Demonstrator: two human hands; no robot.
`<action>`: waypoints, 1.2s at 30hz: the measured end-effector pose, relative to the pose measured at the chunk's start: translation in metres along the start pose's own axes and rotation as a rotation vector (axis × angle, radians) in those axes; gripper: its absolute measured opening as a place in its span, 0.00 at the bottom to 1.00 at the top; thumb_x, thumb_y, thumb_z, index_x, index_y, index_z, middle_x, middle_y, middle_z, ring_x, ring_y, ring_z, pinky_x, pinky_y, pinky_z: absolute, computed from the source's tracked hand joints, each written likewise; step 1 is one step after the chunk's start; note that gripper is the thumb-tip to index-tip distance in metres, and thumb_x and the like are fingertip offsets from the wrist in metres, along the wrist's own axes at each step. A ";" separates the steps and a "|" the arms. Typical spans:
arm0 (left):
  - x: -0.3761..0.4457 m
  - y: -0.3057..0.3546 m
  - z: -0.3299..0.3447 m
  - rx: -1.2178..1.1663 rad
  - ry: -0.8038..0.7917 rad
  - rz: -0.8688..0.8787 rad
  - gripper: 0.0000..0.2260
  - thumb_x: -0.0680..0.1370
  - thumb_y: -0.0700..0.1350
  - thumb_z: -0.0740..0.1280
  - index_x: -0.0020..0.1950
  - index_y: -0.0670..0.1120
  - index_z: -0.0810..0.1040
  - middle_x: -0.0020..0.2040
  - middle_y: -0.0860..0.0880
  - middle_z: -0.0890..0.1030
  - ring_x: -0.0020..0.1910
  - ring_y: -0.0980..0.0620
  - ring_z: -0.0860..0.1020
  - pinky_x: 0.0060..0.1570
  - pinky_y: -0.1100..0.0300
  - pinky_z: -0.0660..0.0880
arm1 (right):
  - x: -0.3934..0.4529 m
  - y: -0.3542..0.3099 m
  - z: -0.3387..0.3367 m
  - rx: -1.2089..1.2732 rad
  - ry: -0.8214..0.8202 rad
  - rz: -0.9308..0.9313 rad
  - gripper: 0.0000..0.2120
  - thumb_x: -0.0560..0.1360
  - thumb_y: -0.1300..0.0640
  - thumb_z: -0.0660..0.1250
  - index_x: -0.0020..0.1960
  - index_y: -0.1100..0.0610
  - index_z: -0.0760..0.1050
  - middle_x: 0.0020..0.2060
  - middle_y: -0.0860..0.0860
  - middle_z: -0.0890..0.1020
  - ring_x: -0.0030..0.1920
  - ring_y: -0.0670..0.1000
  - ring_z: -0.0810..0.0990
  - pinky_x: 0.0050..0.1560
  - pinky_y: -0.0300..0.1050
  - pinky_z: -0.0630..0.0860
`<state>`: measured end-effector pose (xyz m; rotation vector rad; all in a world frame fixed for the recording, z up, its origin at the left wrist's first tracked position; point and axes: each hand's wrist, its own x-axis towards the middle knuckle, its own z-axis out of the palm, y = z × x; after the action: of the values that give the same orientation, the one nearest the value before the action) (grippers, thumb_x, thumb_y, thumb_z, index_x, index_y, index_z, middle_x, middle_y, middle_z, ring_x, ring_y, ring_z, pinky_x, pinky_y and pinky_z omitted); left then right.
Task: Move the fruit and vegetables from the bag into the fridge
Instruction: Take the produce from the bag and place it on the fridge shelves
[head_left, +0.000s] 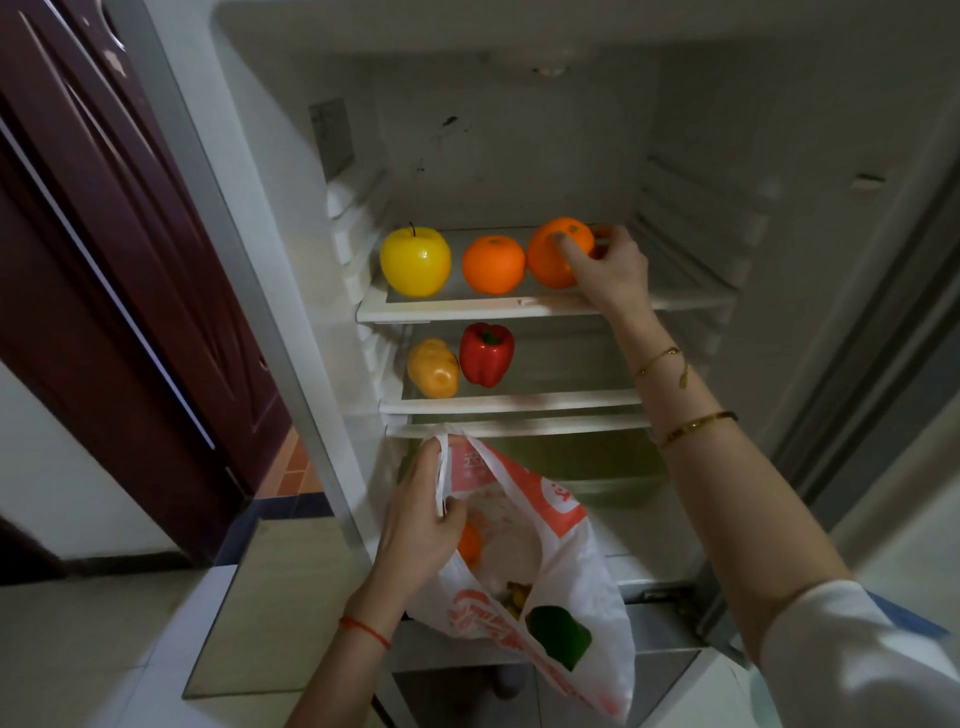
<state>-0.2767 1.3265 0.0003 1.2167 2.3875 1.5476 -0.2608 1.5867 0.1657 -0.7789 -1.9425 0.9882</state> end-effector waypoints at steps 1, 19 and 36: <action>0.000 0.001 0.000 0.000 0.003 0.003 0.40 0.75 0.32 0.66 0.65 0.75 0.56 0.58 0.60 0.75 0.58 0.61 0.76 0.53 0.67 0.77 | 0.000 0.001 0.001 -0.004 0.001 -0.004 0.28 0.74 0.44 0.69 0.67 0.59 0.70 0.61 0.55 0.77 0.61 0.53 0.76 0.53 0.40 0.70; -0.008 -0.007 -0.003 0.006 -0.013 -0.032 0.31 0.75 0.33 0.65 0.72 0.57 0.62 0.63 0.57 0.73 0.60 0.60 0.73 0.56 0.74 0.71 | -0.128 0.042 0.009 -0.074 -0.526 -0.161 0.03 0.73 0.57 0.72 0.43 0.56 0.82 0.39 0.46 0.84 0.40 0.41 0.82 0.44 0.33 0.78; -0.026 -0.004 -0.016 0.030 0.022 -0.119 0.30 0.76 0.35 0.64 0.74 0.56 0.61 0.51 0.54 0.78 0.44 0.58 0.79 0.37 0.73 0.74 | -0.230 0.173 0.138 -0.613 -0.931 0.063 0.32 0.67 0.25 0.56 0.67 0.38 0.63 0.59 0.40 0.74 0.61 0.51 0.76 0.63 0.49 0.72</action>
<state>-0.2681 1.2975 -0.0039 1.0470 2.4555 1.5031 -0.2399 1.4441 -0.1194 -0.7675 -3.1365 0.8598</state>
